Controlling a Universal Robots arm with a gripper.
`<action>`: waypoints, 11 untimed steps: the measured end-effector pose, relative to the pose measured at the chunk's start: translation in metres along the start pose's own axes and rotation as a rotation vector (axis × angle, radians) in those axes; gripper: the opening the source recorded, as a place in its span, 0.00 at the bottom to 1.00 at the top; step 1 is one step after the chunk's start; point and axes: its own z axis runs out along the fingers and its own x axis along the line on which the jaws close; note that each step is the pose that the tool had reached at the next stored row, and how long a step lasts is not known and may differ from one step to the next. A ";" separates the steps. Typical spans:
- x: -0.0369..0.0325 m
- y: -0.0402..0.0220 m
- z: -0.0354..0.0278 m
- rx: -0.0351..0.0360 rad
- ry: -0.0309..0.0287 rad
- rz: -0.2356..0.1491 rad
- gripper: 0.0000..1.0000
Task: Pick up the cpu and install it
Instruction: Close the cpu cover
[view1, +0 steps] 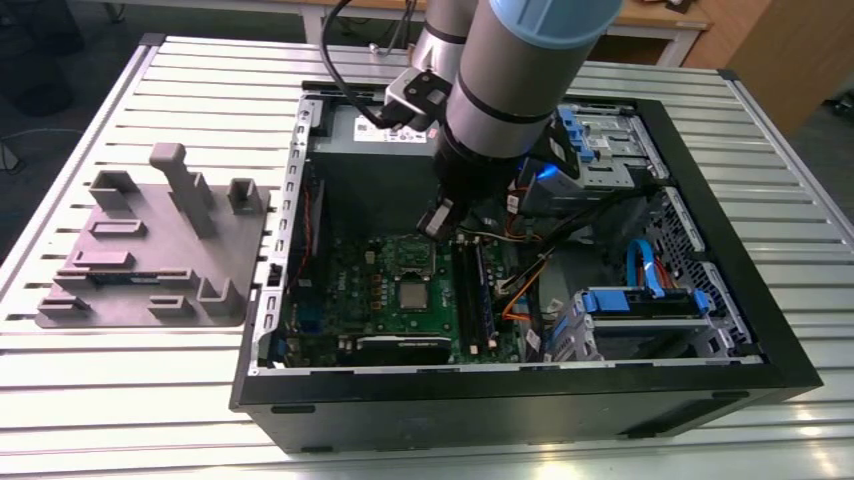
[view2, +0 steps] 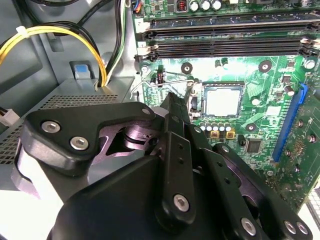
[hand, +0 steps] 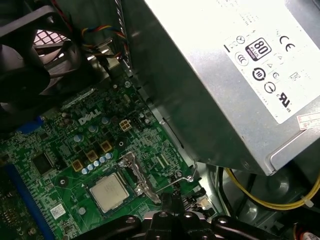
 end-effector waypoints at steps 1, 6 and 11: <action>0.0003 -0.0002 -0.0001 0.0002 0.0003 0.000 0.10; 0.0029 -0.0019 -0.0005 0.0018 0.0029 -0.001 0.10; 0.0064 -0.0042 -0.0011 0.0027 0.0047 -0.003 0.10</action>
